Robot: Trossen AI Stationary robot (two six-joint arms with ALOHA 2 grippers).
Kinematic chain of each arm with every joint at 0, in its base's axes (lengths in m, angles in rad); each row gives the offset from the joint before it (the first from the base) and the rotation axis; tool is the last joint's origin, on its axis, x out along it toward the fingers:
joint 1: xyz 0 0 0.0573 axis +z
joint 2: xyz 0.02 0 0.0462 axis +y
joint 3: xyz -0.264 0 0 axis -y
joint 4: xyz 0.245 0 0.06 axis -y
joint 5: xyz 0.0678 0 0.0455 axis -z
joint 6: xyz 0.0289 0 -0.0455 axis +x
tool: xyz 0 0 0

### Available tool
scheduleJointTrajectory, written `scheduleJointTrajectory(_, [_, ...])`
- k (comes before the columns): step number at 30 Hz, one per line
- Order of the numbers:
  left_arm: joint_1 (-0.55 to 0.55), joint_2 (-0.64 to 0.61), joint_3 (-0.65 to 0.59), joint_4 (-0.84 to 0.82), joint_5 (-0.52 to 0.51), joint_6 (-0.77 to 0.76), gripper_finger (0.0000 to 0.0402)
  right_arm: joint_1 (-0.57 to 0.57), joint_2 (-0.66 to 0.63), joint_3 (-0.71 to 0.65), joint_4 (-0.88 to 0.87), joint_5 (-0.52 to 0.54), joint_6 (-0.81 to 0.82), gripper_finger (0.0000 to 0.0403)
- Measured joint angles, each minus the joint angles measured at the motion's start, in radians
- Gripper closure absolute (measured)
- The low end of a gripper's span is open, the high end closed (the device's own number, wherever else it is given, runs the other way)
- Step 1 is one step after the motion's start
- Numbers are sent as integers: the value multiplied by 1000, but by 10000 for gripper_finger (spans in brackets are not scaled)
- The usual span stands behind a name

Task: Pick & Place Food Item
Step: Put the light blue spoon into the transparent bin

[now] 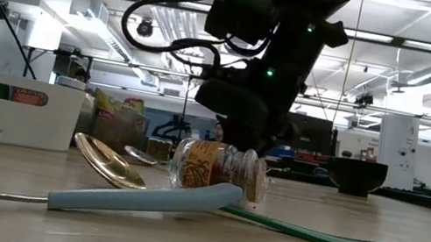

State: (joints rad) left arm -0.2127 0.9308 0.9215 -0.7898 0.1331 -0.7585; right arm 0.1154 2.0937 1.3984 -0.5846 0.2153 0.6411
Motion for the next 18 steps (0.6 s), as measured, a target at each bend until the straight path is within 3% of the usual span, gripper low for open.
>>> scheduleJointTrajectory(12, [0, 0, 0, 2, -7, -51, 74, 3, -119, -5, -23, 20, 182, 338])
scheduleJointTrajectory(18, [0, 2, -3, 75, -167, -155, 74, 19, -245, -5, -12, 55, 255, 338])
